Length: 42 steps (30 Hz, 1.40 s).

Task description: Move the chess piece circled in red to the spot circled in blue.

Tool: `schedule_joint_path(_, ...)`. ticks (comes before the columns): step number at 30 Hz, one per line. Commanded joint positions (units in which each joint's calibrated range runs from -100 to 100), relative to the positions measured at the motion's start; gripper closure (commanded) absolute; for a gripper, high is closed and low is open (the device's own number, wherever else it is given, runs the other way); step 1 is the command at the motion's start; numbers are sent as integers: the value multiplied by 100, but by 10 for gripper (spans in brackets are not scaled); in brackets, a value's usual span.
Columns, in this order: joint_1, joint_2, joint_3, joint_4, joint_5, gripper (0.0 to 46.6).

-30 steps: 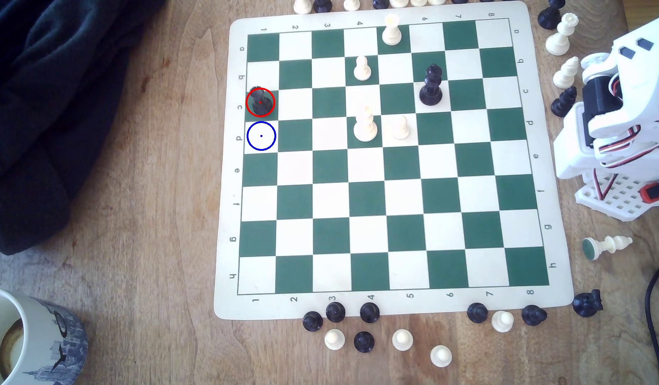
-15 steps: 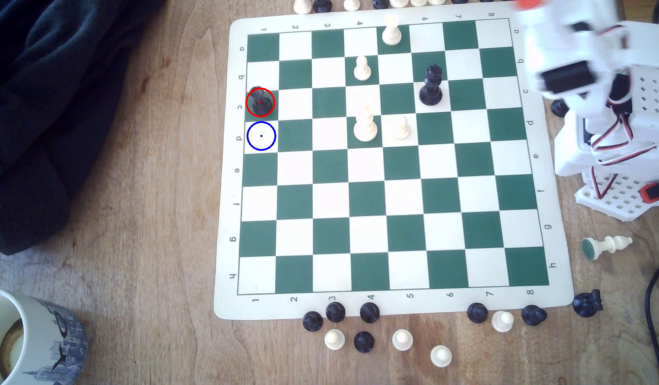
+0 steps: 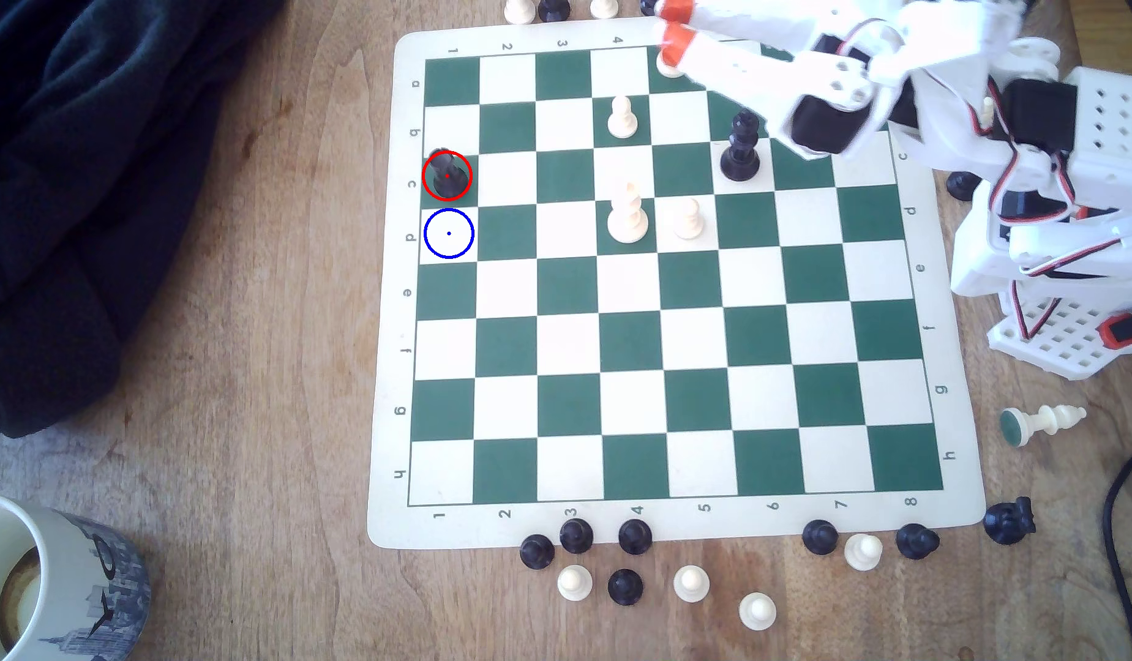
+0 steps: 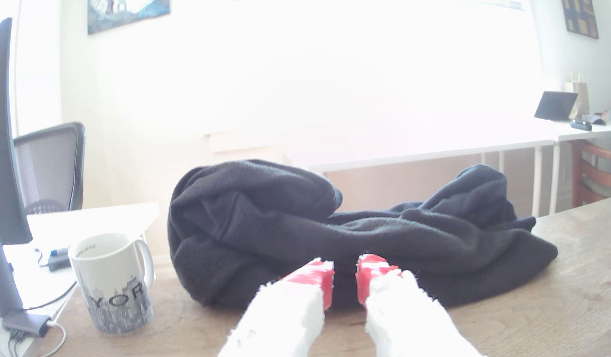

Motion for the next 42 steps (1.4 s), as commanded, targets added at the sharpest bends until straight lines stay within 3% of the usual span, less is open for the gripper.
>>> schedule_joint_path(1,-136,983,-1139,120,-5,443)
schedule_joint_path(4,-379,1917,-2445,1299,73,459)
schedule_joint_path(11,-441,3317,-3823,2421,83,445)
schedule_joint_path(16,-66,5168,-5854,3797,-107,416)
schedule_joint_path(21,-66,6458,-7576,4575,-347,384)
schedule_joint_path(25,-66,7460,-8501,4657,-396,358)
schedule_joint_path(42,130,9548,-9671,4043,-405,304)
